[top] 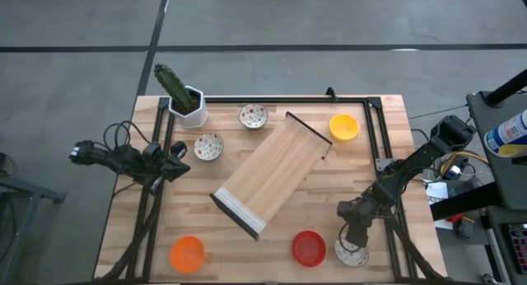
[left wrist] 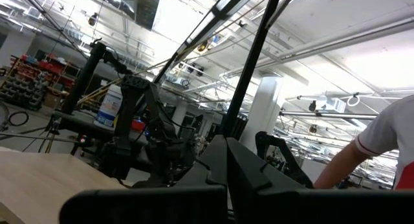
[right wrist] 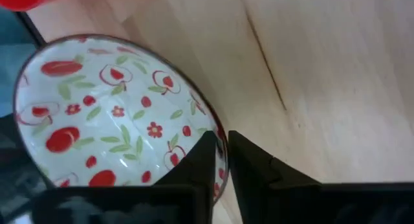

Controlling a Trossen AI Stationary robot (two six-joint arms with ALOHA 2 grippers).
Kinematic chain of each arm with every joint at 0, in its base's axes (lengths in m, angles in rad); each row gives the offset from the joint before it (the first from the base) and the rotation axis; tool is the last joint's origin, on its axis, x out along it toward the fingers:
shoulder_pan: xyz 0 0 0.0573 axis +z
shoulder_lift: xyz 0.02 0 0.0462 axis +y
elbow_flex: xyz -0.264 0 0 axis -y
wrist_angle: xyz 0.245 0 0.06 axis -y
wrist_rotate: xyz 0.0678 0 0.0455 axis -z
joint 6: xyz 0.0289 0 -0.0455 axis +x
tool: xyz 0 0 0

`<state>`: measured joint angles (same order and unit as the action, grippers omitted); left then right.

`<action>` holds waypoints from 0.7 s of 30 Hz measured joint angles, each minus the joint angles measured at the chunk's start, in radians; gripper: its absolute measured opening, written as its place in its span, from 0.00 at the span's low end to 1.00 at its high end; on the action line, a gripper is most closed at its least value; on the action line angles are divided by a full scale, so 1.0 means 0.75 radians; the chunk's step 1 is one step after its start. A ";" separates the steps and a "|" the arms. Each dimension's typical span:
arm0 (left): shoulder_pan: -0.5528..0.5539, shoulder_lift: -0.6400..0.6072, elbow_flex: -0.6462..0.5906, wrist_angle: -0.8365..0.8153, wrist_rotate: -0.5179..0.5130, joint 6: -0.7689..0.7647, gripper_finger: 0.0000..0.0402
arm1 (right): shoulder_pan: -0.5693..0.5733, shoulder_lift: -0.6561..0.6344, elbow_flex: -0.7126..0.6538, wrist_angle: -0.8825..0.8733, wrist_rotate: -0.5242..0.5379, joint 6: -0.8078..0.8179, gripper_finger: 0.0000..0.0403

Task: Pick & Place Mini bowls
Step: Put the bottom right white patterned bowl on the shelf

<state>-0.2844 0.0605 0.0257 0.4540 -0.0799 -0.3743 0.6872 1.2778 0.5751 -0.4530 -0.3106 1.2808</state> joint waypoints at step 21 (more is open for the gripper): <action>0.001 0.000 0.000 0.177 -0.070 -0.119 0.00 | -0.209 -0.226 0.192 -0.111 -0.076 0.280 0.02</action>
<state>-0.2840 0.0604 0.0259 0.5869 -0.1326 -0.4636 0.5307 1.1081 0.7188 -0.5363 -0.3676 1.4906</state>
